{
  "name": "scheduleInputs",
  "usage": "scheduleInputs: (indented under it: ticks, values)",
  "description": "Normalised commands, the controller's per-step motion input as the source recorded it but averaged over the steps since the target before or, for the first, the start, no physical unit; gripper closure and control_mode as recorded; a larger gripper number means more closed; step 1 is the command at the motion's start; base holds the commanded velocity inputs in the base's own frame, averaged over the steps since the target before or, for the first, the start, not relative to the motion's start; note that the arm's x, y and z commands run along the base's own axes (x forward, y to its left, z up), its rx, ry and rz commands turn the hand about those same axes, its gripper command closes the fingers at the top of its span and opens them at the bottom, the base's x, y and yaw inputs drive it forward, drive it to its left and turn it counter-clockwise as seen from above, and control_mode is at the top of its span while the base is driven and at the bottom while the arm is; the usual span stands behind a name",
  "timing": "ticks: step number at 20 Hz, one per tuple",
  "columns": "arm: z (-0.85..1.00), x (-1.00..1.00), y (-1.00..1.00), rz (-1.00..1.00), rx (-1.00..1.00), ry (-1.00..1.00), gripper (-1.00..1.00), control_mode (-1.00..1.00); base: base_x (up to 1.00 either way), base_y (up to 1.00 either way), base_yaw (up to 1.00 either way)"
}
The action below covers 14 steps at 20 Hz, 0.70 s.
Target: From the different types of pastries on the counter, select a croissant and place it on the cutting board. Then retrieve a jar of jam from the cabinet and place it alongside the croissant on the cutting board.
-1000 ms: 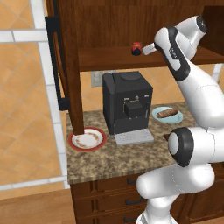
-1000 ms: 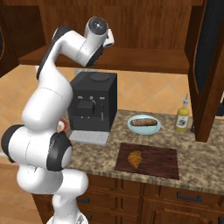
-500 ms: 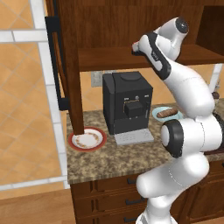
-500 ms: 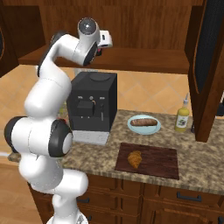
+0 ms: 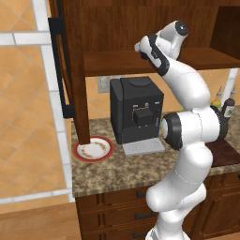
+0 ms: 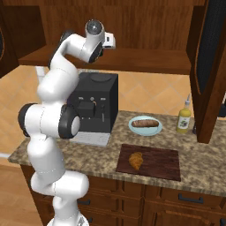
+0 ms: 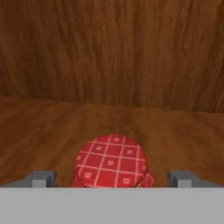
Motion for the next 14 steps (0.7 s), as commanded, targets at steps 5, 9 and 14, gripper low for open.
scheduleInputs:
  ticks: [5, 9, 14]
  values:
    - [-0.06, 0.59, 0.00, -0.03, 0.13, 0.06, -1.00, -1.00, 0.00, 0.00, 0.00]
    - [-0.30, 0.56, 0.00, 0.00, 0.04, 0.09, 1.00, -1.00, 0.00, 0.00, 0.00]
    - [-0.09, -0.15, -0.02, 0.00, 0.01, -0.14, 1.00, -1.00, 0.00, 0.00, 0.00]
